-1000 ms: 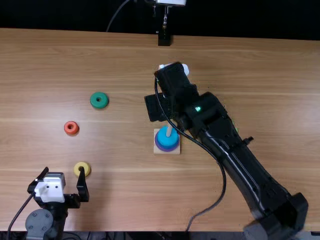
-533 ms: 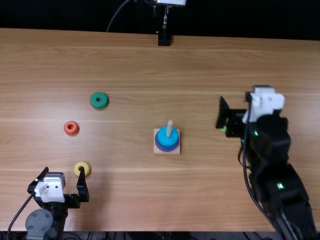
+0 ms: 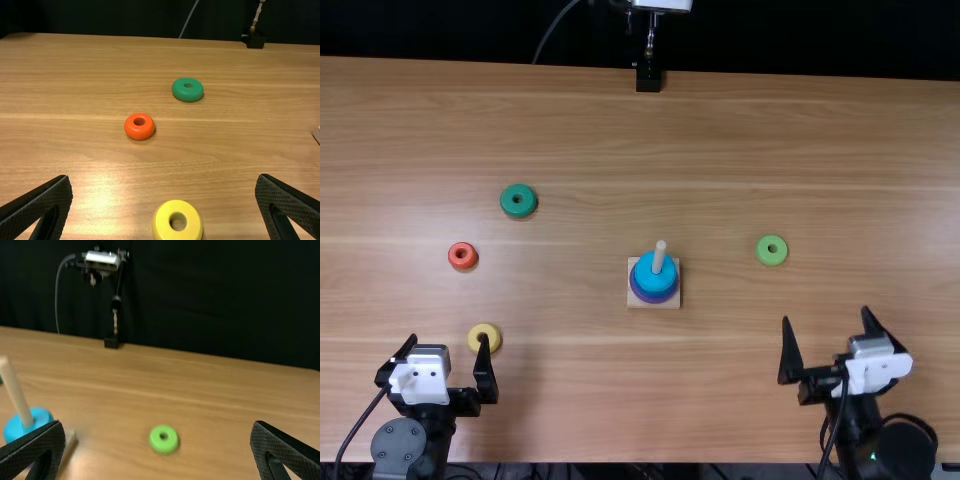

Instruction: Build the Hanoi tower: stack the rings onto the peg from bottom to top in this color order: purple, dark blue, light blue, dark green, light green, yellow, orange.

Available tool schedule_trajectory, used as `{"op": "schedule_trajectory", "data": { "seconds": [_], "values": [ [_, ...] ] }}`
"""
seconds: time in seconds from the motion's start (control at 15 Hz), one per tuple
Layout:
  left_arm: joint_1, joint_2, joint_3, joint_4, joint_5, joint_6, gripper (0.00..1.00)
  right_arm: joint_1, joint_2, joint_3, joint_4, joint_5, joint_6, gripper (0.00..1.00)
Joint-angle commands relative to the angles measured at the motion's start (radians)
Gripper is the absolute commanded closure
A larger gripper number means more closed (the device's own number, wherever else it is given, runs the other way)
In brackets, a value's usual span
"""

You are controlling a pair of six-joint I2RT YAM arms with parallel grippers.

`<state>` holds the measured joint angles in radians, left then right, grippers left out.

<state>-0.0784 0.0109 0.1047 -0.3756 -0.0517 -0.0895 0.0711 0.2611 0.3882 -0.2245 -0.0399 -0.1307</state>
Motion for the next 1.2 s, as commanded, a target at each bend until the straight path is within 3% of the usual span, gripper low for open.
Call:
{"op": "schedule_trajectory", "data": {
  "seconds": [0.0,0.2,0.27,0.33,0.4,0.47,0.53,0.6,1.07,1.13],
  "values": [
    [0.005,-0.011,-0.105,-0.077,0.009,0.008,0.00,-0.039,-0.097,-0.091,-0.043,-0.039,-0.028,0.00],
    [0.005,-0.011,-0.105,-0.077,0.009,0.008,0.00,-0.070,-0.195,-0.199,-0.099,-0.034,-0.009,0.00],
    [0.005,-0.011,-0.105,-0.077,0.009,0.008,0.00,-0.068,-0.218,-0.224,-0.097,-0.025,0.013,0.00],
    [0.005,-0.011,-0.105,-0.077,0.009,0.008,0.00,-0.070,-0.243,-0.241,-0.095,-0.017,0.055,0.00],
    [0.005,-0.011,-0.105,-0.077,0.009,0.008,0.00,-0.070,-0.258,-0.258,-0.090,0.010,0.107,0.00],
    [0.005,-0.011,-0.105,-0.077,0.009,0.008,0.00,-0.068,-0.261,-0.279,-0.084,0.079,0.151,0.00],
    [0.005,-0.011,-0.105,-0.077,0.009,0.008,0.00,-0.067,-0.261,-0.301,-0.084,0.160,0.184,0.00],
    [0.005,-0.011,-0.105,-0.077,0.009,0.008,0.00,-0.067,-0.261,-0.318,-0.080,0.187,0.195,0.00],
    [0.005,-0.011,-0.105,-0.077,0.009,0.008,0.00,-0.068,-0.261,-0.371,-0.040,0.185,0.175,0.00],
    [0.005,-0.011,-0.105,-0.077,0.009,0.008,0.00,-0.070,-0.261,-0.371,-0.043,0.185,0.149,0.00]
  ]
}}
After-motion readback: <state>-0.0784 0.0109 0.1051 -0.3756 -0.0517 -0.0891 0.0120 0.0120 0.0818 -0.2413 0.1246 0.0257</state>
